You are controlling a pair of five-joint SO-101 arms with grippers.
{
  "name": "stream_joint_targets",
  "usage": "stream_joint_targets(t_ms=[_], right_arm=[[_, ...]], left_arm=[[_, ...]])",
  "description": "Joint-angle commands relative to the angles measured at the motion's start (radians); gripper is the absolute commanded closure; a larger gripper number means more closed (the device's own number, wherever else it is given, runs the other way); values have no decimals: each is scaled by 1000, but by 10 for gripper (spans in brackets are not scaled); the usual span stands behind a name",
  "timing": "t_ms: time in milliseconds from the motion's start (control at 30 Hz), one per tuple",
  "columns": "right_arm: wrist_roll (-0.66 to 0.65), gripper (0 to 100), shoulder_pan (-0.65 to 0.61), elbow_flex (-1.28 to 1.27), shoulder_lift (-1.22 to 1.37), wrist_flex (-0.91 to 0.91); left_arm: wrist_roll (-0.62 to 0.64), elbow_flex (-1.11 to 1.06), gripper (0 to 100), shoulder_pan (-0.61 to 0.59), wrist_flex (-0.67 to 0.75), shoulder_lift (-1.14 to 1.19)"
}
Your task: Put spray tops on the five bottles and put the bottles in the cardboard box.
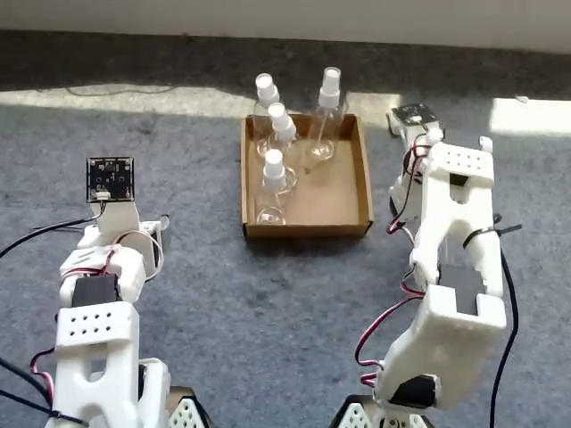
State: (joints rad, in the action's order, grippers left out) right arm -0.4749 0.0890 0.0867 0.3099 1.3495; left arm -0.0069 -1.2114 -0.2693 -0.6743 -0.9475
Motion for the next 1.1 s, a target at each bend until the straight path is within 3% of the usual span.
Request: stream_joint_targets(t_ms=[0,233,367,500,1067], right_arm=[[89,631,-30,67,-8,-84],[184,631,-61,214,-7,-214],[192,631,-59,228,-5,-367],[192,631,-61,259,79,-394],[193,631,-64,1155,839,-398]], left_arm=[[-6,7,800,16,17,-13],[-6,4,800,19,17,-13],[-6,4,800,19,17,-13],[-6,4,800,19,17,-13],[-6,2,800,21,17,-12]])
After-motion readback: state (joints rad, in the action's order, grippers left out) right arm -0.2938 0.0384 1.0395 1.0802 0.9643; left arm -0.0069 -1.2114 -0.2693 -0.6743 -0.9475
